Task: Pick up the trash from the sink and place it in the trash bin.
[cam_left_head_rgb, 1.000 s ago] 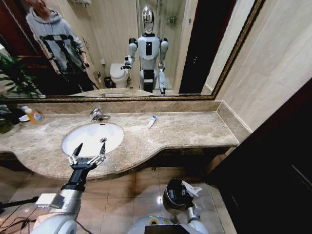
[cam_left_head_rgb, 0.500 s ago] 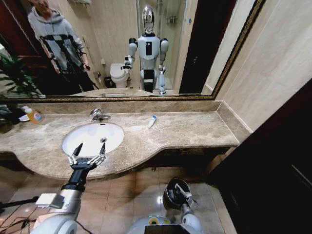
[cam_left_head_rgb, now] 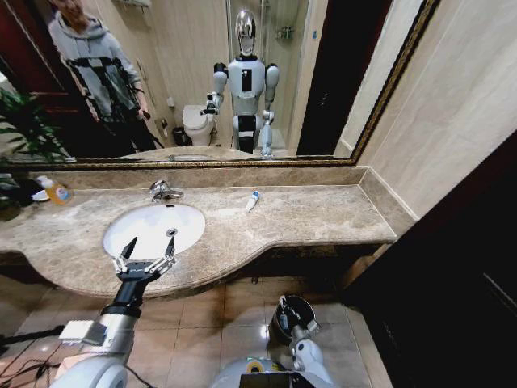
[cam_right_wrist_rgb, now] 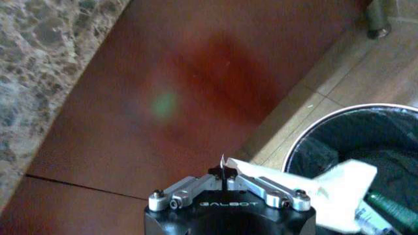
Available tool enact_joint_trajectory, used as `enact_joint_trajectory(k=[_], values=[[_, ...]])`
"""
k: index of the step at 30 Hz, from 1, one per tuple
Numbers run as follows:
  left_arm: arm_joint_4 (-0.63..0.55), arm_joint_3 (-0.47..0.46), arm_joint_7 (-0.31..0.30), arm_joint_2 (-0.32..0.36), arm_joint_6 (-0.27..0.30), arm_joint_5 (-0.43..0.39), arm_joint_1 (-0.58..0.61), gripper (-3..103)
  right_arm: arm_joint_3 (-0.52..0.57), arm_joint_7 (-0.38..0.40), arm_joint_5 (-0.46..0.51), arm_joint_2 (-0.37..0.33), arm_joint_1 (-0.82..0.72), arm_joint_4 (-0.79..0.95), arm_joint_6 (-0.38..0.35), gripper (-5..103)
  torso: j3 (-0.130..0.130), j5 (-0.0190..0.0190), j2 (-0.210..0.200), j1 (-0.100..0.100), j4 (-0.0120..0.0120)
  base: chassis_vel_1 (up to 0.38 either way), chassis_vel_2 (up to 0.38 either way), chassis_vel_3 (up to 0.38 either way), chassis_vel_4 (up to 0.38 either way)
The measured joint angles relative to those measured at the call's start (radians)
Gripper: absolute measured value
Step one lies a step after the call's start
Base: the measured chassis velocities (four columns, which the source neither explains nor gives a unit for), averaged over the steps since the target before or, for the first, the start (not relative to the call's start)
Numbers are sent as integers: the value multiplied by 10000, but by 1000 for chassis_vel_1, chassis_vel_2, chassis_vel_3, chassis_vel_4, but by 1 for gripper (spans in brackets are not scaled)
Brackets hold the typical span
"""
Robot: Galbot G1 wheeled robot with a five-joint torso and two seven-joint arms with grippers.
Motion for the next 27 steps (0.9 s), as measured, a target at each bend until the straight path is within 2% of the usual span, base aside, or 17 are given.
enact_joint_trajectory(k=[5,6,8,9,13,14,16,18,21,22,26,27], values=[[0,0,0,0,0,0,0,100,63,-307,-206,-108,148,-463,135,0,0,1,0,0,0,0,0,0,0],[0,0,-1,0,0,0,0,100,98,-598,-327,-170,202,-686,236,-3,0,0,0,0,0,0,0,0,0],[0,0,0,0,0,0,0,100,134,-848,-416,-319,331,-1055,356,12,-1,0,0,0,0,0,0,0,0],[0,0,0,0,0,0,0,100,134,-848,-416,-319,331,-1055,356,12,-1,0,0,0,0,0,0,0,0],[0,0,0,0,0,0,0,100,135,-861,-514,-409,454,-1164,448,33,-1,1,0,0,0,0,0,0,0],[0,0,0,0,0,0,0,100,135,-861,-514,-409,454,-1164,448,33,-1,1,0,0,0,0,0,0,0],[0,0,0,0,0,0,0,100,151,-853,-779,-409,541,-1288,569,44,-1,1,0,0,0,0,0,0,0],[0,0,0,0,0,0,0,100,162,-870,-954,-404,580,-1371,666,44,-1,1,0,0,0,0,0,0,0],[0,0,0,0,0,0,0,100,163,-892,-1179,-385,550,-1401,767,61,-1,1,0,0,0,0,0,0,0],[0,0,0,0,0,0,0,100,163,-892,-1179,-385,550,-1401,767,61,-1,1,0,0,0,0,0,0,0],[0,0,0,0,0,0,0,100,184,-785,-1337,-397,277,-1127,985,82,-1,1,0,-1,0,0,0,0,0],[0,0,0,0,0,0,0,100,184,-785,-1337,-397,277,-1127,985,82,-1,1,0,-1,0,0,0,0,0]])
